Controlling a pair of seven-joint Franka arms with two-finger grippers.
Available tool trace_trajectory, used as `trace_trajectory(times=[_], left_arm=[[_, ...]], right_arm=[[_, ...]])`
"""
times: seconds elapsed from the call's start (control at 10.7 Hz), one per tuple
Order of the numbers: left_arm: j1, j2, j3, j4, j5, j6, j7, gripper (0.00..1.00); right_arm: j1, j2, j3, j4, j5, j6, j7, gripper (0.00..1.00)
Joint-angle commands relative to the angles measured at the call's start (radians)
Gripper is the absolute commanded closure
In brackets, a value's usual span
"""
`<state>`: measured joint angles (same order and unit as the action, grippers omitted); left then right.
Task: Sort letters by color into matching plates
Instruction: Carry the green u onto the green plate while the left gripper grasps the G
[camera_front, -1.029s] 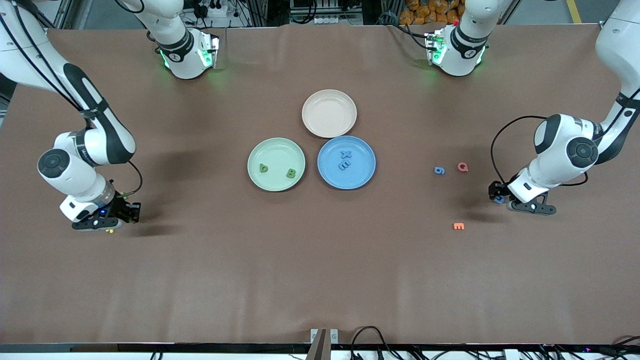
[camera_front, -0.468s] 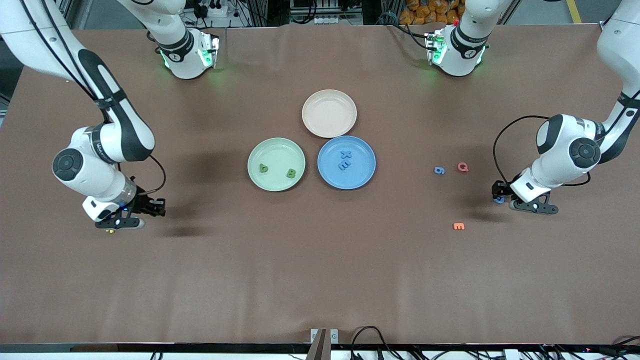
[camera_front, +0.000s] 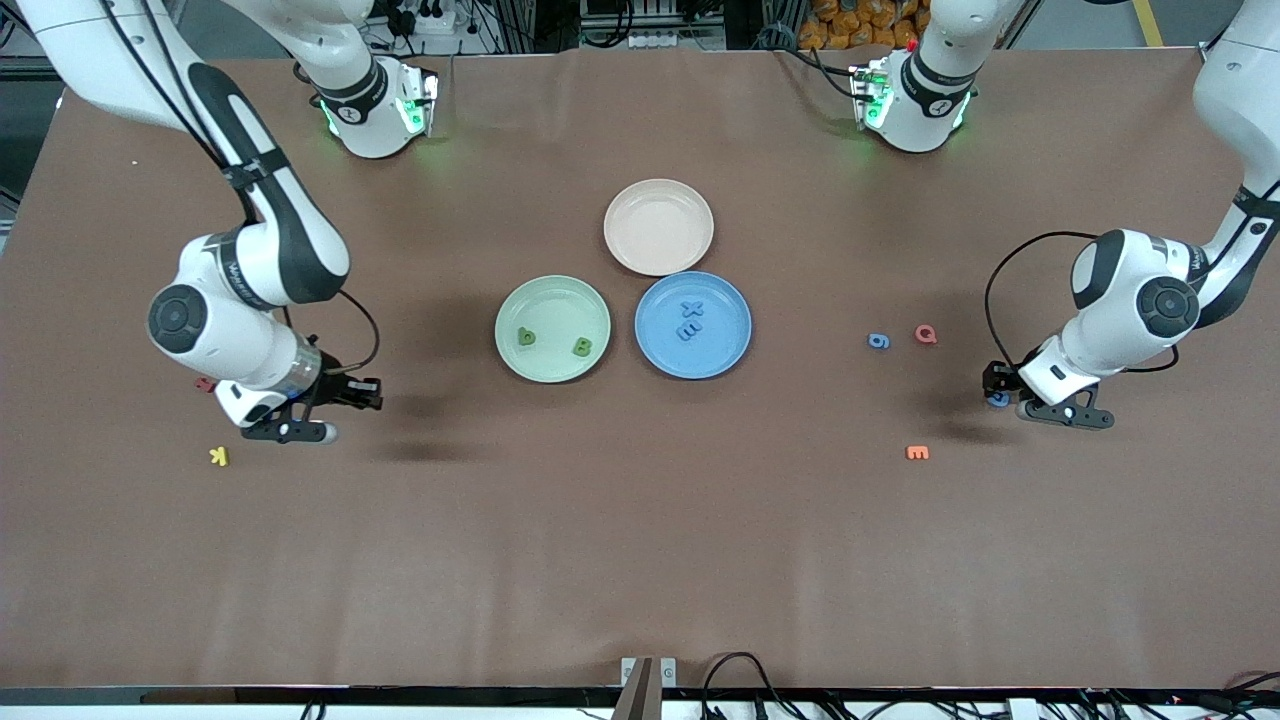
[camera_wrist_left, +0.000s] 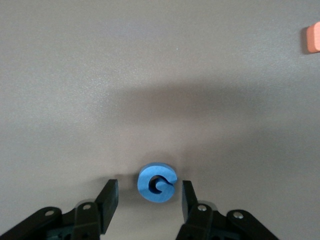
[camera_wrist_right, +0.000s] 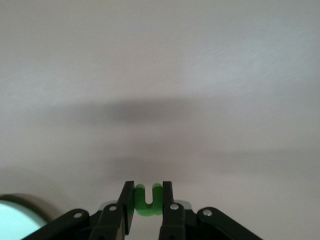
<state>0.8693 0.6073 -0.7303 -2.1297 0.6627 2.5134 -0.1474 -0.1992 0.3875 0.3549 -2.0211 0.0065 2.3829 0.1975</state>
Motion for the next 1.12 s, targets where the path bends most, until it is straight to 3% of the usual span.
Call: trace_trajectory(times=[0.0,0.28,0.56,0.75,1.03], left_arm=[[0.007,0.019,-0.005,0.008,0.028,0.009,0.009,0.40],[0.005,0.031,-0.005,0.014,0.029,0.010,0.011,0.41],[0.005,0.031,-0.005,0.016,0.029,0.010,0.014,0.44],[0.005,0.032,-0.005,0.017,0.029,0.010,0.020,0.59],[0.007,0.042,-0.005,0.025,0.029,0.010,0.020,0.59]], right_arm=[[0.124,-0.052,-0.053,-0.051,0.084,-0.008,0.051,1.00],[0.239,-0.081,-0.071,-0.074,0.162,-0.007,0.094,1.00],[0.366,-0.059,-0.088,-0.067,0.161,0.002,0.196,1.00],[0.469,-0.004,-0.114,-0.033,0.155,0.004,0.276,1.00],[0.561,0.043,-0.135,-0.005,0.148,0.012,0.332,1.00]])
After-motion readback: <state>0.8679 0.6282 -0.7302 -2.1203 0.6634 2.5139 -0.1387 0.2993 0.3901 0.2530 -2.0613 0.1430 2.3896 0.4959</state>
